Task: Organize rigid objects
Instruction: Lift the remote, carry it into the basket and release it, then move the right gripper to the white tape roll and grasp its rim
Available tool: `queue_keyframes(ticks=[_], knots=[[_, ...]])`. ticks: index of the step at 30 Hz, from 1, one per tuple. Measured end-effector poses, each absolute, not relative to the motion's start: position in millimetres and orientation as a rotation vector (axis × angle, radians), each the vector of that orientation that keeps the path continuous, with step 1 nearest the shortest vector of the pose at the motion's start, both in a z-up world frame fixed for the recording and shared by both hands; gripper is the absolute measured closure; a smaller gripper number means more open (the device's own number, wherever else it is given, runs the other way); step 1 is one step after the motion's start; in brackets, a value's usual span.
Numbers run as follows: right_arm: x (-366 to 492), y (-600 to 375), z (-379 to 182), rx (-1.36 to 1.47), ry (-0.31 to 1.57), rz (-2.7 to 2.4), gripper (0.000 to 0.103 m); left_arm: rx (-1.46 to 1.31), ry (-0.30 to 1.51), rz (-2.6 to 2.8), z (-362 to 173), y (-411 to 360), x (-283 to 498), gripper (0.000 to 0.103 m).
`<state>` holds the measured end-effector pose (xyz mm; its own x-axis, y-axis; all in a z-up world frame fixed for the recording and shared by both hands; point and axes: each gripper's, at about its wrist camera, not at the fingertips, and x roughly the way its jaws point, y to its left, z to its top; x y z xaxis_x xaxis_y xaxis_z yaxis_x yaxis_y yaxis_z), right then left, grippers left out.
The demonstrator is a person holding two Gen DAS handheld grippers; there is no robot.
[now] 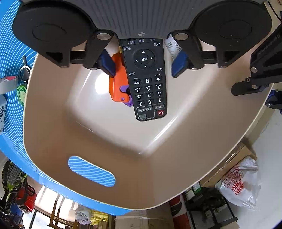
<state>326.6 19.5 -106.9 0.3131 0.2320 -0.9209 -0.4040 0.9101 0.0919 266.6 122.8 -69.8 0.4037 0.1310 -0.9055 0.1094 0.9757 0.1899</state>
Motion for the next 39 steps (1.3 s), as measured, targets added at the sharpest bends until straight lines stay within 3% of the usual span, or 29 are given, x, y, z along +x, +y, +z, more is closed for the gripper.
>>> queue_keyframes(ticks=[8,11,21,30,39], knots=[[317,7,-80,-0.168,1.121,0.478,0.025,0.23,1.159,0.012,-68,124,267,0.089],[319,-7,-57,-0.122,1.076,0.472,0.019,0.229,1.157,0.013,-68,125,267,0.089],[335,-96,8,0.109,0.918,0.338,0.016,0.228,1.156,0.011,-68,125,267,0.089],[354,-180,-14,0.199,0.911,0.127,0.015,0.228,1.157,0.012,-68,125,267,0.089],[365,-230,-69,0.422,1.032,0.02,0.015,0.231,1.157,0.015,-67,125,267,0.088]])
